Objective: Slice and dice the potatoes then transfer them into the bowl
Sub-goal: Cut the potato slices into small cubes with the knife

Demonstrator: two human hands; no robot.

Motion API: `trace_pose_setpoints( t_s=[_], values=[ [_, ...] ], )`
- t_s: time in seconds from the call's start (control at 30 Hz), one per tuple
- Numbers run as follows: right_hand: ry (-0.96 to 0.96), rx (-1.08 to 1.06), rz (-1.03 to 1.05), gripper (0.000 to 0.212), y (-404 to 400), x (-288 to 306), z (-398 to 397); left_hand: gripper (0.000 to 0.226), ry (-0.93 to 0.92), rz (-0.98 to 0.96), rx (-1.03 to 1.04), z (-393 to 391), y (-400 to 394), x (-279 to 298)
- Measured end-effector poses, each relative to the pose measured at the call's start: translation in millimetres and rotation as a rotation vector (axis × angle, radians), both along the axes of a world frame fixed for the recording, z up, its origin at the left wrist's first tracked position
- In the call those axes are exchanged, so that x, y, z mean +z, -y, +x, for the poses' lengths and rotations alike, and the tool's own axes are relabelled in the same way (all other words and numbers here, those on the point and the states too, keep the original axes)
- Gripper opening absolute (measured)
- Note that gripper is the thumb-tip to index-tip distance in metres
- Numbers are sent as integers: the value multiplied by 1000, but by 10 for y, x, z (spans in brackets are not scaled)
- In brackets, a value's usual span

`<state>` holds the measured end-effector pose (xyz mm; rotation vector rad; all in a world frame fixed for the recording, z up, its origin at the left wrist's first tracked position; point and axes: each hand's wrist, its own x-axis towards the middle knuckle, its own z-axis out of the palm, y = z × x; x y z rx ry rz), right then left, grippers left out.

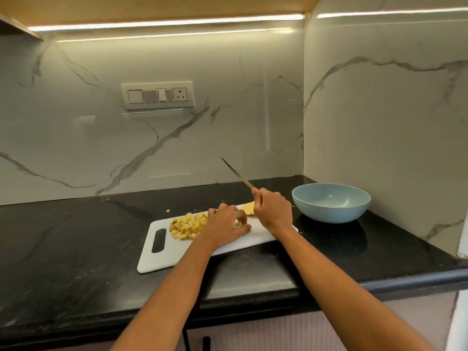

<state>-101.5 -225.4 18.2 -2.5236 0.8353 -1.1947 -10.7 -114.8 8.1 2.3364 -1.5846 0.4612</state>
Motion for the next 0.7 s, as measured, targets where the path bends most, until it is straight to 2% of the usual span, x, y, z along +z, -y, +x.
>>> trace_pose_setpoints(
  t_s=[0.13, 0.23, 0.33, 0.4, 0.5, 0.57, 0.7],
  values=[
    [13, -42, -43, 44, 164, 24, 102, 19, 125, -96, 142, 232, -58, 47],
    [58, -43, -42, 45, 206, 28, 117, 18, 34, -233, 266, 382, -120, 39],
    [83, -25, -20, 45, 197, 30, 109, 24, -54, -331, 232, 354, -119, 16],
    [100, -12, -9, 44, 198, 36, 105, 22, -98, -286, 126, 239, -76, 15],
    [127, 2, 9, 43, 206, 39, 87, 27, -101, -51, 44, 79, -21, -8],
    [153, 2, 40, 43, 207, 42, 70, 28, -19, 21, 107, 70, -27, 1],
    [209, -13, 106, 45, 210, 56, 60, 24, 152, -54, 270, 119, -75, 23]
  ],
)
